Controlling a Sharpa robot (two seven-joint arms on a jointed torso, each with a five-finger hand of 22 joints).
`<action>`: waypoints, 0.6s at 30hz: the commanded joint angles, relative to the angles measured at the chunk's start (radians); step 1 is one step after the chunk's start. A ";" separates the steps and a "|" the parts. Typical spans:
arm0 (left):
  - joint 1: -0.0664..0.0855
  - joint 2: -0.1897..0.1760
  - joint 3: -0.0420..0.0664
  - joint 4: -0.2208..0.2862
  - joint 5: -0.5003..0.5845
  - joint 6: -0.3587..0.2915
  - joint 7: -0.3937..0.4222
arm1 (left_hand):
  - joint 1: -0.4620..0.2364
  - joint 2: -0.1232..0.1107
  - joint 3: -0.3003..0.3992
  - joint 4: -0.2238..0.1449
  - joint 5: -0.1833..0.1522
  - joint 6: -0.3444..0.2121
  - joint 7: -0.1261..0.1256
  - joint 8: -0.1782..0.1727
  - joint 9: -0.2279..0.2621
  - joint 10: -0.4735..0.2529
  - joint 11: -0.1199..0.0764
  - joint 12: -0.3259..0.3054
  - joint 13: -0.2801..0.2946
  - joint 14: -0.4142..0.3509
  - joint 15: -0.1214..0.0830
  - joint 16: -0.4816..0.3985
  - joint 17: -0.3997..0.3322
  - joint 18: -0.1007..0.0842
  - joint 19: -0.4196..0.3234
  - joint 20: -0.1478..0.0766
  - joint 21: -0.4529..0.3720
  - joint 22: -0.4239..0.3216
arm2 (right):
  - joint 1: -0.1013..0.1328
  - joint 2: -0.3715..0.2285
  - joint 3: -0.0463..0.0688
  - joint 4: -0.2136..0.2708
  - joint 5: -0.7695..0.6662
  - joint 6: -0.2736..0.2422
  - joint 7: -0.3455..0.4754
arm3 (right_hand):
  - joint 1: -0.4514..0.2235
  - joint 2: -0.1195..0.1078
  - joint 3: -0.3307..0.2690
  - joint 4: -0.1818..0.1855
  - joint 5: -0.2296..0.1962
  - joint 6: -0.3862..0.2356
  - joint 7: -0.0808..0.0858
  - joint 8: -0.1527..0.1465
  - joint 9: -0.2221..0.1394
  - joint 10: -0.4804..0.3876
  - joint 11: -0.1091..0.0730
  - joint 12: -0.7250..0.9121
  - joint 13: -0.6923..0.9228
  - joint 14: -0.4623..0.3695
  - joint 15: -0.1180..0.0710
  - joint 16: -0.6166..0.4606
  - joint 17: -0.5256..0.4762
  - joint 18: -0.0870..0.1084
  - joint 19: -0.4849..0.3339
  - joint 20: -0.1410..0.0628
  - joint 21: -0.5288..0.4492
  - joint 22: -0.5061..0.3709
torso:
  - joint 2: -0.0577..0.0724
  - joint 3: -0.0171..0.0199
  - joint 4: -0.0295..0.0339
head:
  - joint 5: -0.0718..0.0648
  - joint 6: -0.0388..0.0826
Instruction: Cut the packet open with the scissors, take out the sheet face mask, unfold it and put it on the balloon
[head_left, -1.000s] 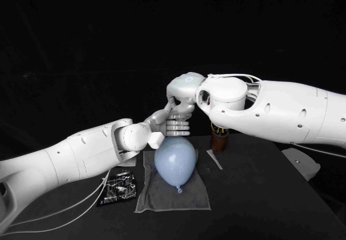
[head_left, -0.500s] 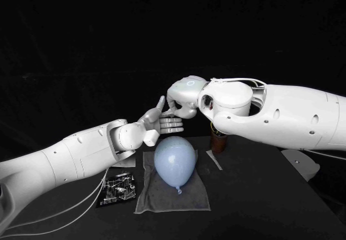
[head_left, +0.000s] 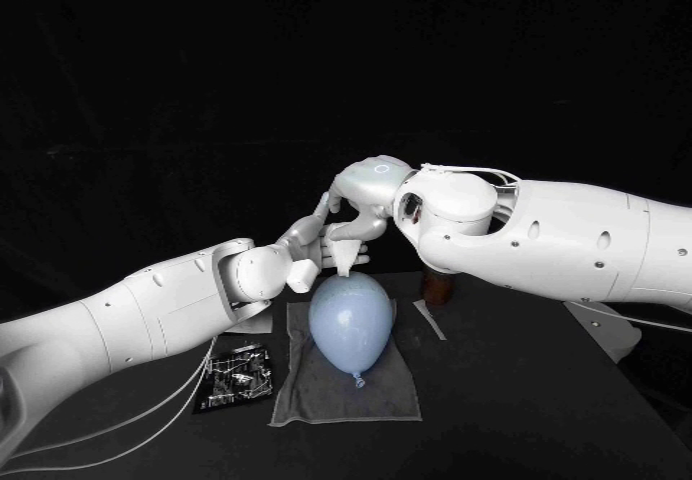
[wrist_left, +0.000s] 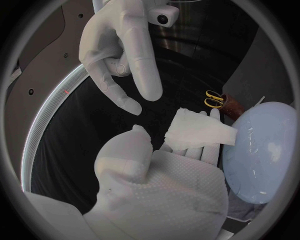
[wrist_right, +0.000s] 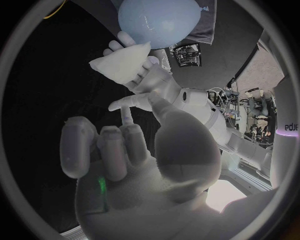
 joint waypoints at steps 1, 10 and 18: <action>0.001 0.000 0.002 0.003 0.007 0.017 0.015 | 0.012 0.000 0.008 -0.002 -0.002 0.007 0.134 0.004 0.000 0.006 -0.004 -0.005 0.000 0.002 0.000 -0.004 0.000 -0.003 0.003 0.002 0.003 0.000 | -0.004 -0.001 -0.001 -0.001 0.040 -0.059 0.022 | 0.011 -0.010 -0.024 0.023 0.002 -0.004 0.003 -0.007 -0.003 0.058 0.007 -0.004 0.198 0.106 0.007 0.004 0.263 0.018 0.000 0.008 -0.006 0.043 | 0.000 -0.0002 0.0001 | 0.001 -0.003; 0.001 -0.002 0.002 -0.001 0.006 0.013 0.025 | 0.027 0.000 0.033 -0.002 -0.002 0.011 0.134 0.002 -0.001 0.007 -0.004 -0.007 0.000 0.007 -0.001 -0.006 0.000 -0.003 0.005 0.002 0.002 0.000 | -0.012 -0.048 -0.002 0.044 0.060 -0.107 0.009 | 0.076 -0.005 -0.085 0.092 0.002 0.015 0.002 -0.018 -0.008 0.062 0.007 0.005 0.203 0.106 0.008 0.004 0.263 0.016 0.008 0.010 0.001 0.054 | -0.001 -0.0001 -0.0017 | 0.001 -0.002; 0.001 -0.022 0.001 0.017 -0.007 0.048 0.032 | 0.102 -0.003 0.090 -0.007 -0.003 0.052 0.131 0.020 0.003 0.028 -0.007 -0.004 0.001 0.055 -0.005 0.001 0.005 0.000 0.014 0.002 0.003 0.001 | -0.027 -0.134 -0.003 0.072 0.139 -0.324 0.038 | 0.209 0.070 -0.017 0.082 0.004 0.054 0.005 -0.019 -0.012 0.077 0.007 0.033 0.220 0.106 0.007 0.004 0.263 0.009 0.029 0.009 0.029 0.082 | 0.000 -0.0005 -0.0021 | 0.009 0.000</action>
